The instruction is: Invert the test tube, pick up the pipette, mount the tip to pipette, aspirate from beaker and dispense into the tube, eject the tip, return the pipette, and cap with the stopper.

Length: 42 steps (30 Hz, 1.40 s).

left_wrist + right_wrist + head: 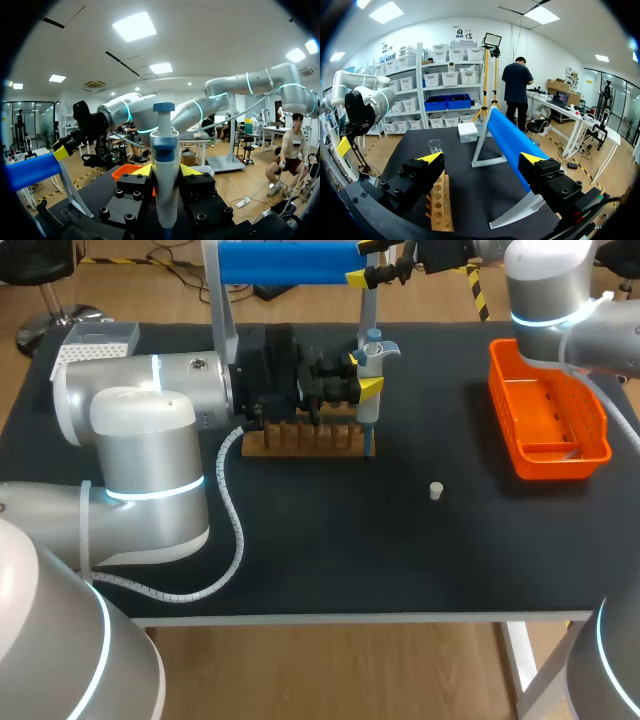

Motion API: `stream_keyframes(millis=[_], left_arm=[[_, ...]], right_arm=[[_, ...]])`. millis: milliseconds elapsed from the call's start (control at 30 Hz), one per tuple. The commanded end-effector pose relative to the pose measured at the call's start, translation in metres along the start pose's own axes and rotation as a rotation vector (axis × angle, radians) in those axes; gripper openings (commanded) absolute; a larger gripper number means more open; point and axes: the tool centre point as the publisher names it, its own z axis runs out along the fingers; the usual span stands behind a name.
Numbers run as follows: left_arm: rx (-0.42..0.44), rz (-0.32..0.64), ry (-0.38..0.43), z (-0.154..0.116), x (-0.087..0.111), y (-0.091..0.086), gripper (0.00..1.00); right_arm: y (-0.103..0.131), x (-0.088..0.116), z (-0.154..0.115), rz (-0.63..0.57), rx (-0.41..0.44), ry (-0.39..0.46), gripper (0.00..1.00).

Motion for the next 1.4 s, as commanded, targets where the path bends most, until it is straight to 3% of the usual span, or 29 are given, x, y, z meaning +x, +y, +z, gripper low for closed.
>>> stream_keyframes(millis=[33, 800, 1067, 1400], left_arm=[[0.004, 0.001, -0.004, 0.001, 0.001, 0.001, 0.0], [0.004, 0.001, -0.004, 0.001, 0.001, 0.001, 0.0], [-0.09, -0.048, -0.142, -0.066, -0.021, 0.008, 0.0], [-0.153, -0.128, -0.315, -0.151, -0.072, 0.022, 0.0]], right_arm=[[-0.002, 0.0, -0.001, -0.001, -0.003, 0.001, 1.0], [-0.002, 0.0, -0.001, -0.001, -0.003, 0.001, 1.0], [-0.002, 0.0, -0.001, -0.001, -0.003, 0.001, 1.0], [-0.002, 0.0, -0.001, -0.001, -0.003, 0.001, 1.0]])
